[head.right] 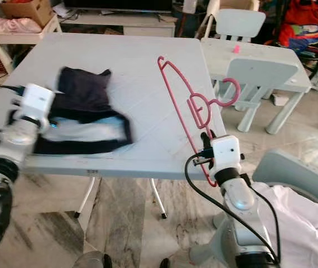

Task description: Hang hanger

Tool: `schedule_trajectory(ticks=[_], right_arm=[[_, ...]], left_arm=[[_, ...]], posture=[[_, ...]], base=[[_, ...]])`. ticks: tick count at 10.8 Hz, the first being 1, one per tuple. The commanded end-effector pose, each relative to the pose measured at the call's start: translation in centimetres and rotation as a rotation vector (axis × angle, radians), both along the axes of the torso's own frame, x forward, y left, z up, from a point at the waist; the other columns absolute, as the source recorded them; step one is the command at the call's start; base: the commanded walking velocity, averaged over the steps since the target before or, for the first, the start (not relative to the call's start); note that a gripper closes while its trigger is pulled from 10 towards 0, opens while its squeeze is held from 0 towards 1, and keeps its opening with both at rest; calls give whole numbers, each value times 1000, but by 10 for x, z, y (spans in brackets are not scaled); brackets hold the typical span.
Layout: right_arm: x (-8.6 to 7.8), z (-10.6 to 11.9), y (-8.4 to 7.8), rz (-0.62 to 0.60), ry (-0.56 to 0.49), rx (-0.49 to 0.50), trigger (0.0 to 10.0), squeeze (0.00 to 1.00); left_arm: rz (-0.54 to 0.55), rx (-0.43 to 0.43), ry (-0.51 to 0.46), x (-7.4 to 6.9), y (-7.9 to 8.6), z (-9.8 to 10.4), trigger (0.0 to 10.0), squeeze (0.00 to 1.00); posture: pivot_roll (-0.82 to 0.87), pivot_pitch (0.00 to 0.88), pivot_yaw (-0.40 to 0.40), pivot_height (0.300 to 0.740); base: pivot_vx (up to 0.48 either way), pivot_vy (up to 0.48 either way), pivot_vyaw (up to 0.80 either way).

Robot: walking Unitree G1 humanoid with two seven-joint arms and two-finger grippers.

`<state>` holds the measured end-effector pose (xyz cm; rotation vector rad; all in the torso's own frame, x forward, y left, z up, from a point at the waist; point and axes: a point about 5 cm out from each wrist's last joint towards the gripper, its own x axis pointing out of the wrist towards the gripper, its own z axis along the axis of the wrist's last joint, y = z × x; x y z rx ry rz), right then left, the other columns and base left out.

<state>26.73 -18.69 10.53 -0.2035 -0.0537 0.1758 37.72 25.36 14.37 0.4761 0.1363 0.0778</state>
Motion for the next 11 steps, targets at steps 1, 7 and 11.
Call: schedule_trajectory(ticks=[1,7,11], right_arm=[[2,0,-1,-2,-4,-3,10000,0],[6,-4,6,-1,1,5,10000,0],[8,-4,7,0,-2,5,10000,0]], left_arm=[[37,-46,6,3,4,7,10000,1000],[-263,341,-140,8,-17,40,10000,1000],[-443,508,-363,11,-55,72,10000,1000]], posture=[[-71,0,-25,740],[-45,0,-20,740],[-42,0,-17,740]], base=[[0,0,0],[0,0,0],[0,0,0]])
